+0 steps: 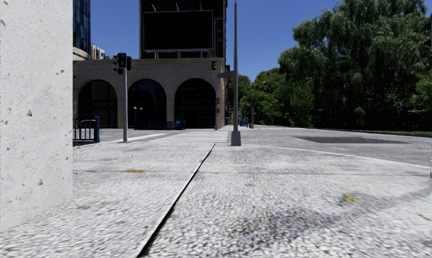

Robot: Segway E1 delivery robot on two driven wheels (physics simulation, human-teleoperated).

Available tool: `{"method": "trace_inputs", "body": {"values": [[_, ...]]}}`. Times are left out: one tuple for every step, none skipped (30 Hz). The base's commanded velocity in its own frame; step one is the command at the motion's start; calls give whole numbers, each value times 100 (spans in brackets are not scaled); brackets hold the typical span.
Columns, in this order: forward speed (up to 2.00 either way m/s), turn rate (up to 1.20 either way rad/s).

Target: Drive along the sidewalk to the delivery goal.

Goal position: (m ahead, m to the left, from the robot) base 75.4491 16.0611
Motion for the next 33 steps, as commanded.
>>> {"method": "trace_inputs", "body": {"values": [[200,0],[200,0],[200,0],[200,0],[200,0],[200,0],[200,0],[200,0],[200,0],[200,0],[200,0],[200,0],[200,0],[200,0],[200,0],[200,0],[200,0],[200,0],[200,0],[200,0],[200,0],[200,0],[200,40],[200,94],[200,105],[200,114],[200,114],[200,117],[200,117],[200,76],[200,53],[200,31],[200,15]]}}
